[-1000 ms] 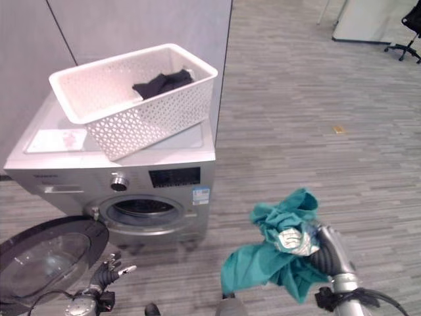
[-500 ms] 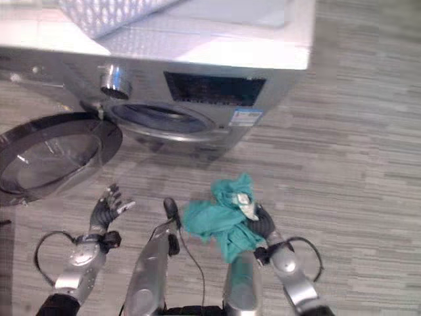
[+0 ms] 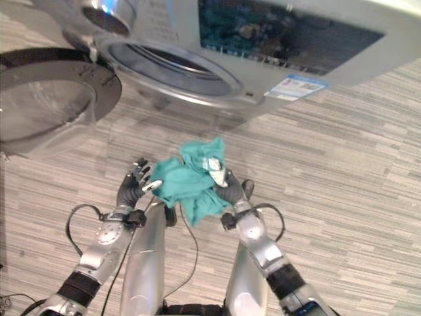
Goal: Grab the laundry basket,head to the washer,open it,put in the laundry and shut it.
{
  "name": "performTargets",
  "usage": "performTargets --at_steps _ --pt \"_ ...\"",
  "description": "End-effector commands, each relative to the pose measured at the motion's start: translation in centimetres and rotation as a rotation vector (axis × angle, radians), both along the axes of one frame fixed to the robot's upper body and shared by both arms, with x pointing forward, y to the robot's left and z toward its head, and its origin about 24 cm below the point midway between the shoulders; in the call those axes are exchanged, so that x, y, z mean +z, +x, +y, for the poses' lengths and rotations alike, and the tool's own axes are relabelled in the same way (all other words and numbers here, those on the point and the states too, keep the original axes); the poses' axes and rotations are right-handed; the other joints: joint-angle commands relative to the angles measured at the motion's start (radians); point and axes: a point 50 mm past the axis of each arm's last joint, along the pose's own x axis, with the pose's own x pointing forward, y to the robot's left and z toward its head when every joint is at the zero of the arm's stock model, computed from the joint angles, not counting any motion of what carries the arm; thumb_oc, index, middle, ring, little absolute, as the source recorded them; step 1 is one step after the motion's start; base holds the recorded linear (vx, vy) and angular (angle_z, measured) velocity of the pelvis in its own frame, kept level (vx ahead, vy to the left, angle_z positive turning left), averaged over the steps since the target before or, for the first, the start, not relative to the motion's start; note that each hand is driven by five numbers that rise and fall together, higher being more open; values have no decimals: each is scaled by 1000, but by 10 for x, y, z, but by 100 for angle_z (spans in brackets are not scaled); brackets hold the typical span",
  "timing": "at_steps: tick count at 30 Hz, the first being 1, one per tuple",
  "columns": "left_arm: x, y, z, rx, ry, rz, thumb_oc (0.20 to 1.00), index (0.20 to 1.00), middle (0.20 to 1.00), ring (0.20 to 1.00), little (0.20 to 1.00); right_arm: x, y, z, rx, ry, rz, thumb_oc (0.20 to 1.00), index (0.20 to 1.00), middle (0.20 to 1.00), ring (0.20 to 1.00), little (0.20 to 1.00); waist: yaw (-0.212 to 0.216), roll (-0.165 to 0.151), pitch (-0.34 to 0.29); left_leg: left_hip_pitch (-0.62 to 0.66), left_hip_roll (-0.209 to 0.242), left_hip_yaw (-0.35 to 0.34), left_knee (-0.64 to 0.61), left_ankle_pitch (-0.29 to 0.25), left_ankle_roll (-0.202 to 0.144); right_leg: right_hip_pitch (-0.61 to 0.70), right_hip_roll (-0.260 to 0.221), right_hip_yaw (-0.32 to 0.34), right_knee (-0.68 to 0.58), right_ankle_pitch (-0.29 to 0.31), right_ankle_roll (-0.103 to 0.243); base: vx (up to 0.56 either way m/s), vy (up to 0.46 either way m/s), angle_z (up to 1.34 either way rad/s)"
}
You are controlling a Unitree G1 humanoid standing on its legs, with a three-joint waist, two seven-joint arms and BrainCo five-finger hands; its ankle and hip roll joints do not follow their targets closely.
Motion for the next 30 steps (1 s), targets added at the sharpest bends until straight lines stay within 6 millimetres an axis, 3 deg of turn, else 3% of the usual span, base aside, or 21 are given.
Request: performTargets --at_steps 1,3,6,11,12,13,14,16,17,26,30 --pt "-5 -12 -3 36 -32 7 1000 1000 1000 1000 1000 -8 -25 1 -13 38 -11 200 200 200 200 200 -2 17 -36 -8 84 10 106 -145 -23 20 -52 -1 -26 32 24 44 16 -5" --pt "-2 -12 -5 38 -39 -6 1000 1000 1000 1000 1000 0 -15 4 -39 29 -51 200 200 200 200 200 1 23 -41 -54 81 -7 174 -176 -8 -25 -55 9 38 2 15 22 4 -8" --pt "0 -11 -5 37 -40 -15 1000 1000 1000 1000 1000 3 -11 6 -47 26 -70 200 200 200 200 200 1 27 -44 -72 77 -10 193 -184 -4 -42 -59 12 60 -9 12 4 0 -1" --pt "11 -10 -4 34 -54 -68 1000 1000 1000 1000 1000 23 13 4 -151 36 -153 200 200 200 200 200 17 46 -68 -156 51 -40 249 -202 11 -125 -72 18 146 -45 -1 9 -6 17" --pt "14 -17 -6 -2 -76 -78 1000 1000 1000 1000 1000 36 28 3 -219 56 -191 200 200 200 200 200 37 60 -84 -195 38 -55 272 -206 14 -155 -82 18 176 -66 -10 21 -24 23" --pt "14 -17 -5 -2 -75 -79 1000 1000 1000 1000 1000 36 28 4 -219 58 -191 200 200 200 200 200 37 60 -86 -199 38 -56 274 -207 14 -158 -82 18 177 -67 -10 37 -39 18" --pt "13 -23 -8 -47 -82 -77 1000 1000 1000 1000 1000 51 46 -2 -298 67 -230 200 200 200 200 200 63 74 -99 -223 27 -63 289 -208 16 -178 -91 19 201 -79 -15 22 -14 13" --pt "14 -24 -8 -67 -82 -81 1000 1000 1000 1000 1000 60 54 -5 -327 78 -249 200 200 200 200 200 75 77 -105 -236 23 -65 299 -211 16 -189 -95 20 214 -84 -17 30 -15 25" --pt "15 -26 -10 -109 -88 -81 1000 1000 1000 1000 1000 78 65 -13 -391 79 -305 200 200 200 200 200 98 84 -112 -251 15 -71 308 -212 15 -198 -101 17 229 -93 -19 35 -20 25" --pt "18 -23 -21 -187 -90 -93 1000 1000 1000 1000 1000 125 84 -46 -532 131 -436 200 200 200 200 200 156 110 -129 -311 -27 -96 326 -211 16 -236 -136 12 279 -127 -25 34 -18 17" --pt "11 -25 -21 -210 -76 -73 1000 1000 1000 1000 1000 155 89 -53 -550 24 -556 200 200 200 200 200 188 128 -142 -333 -50 -104 323 -203 12 -247 -151 7 289 -138 -22 38 -3 14"
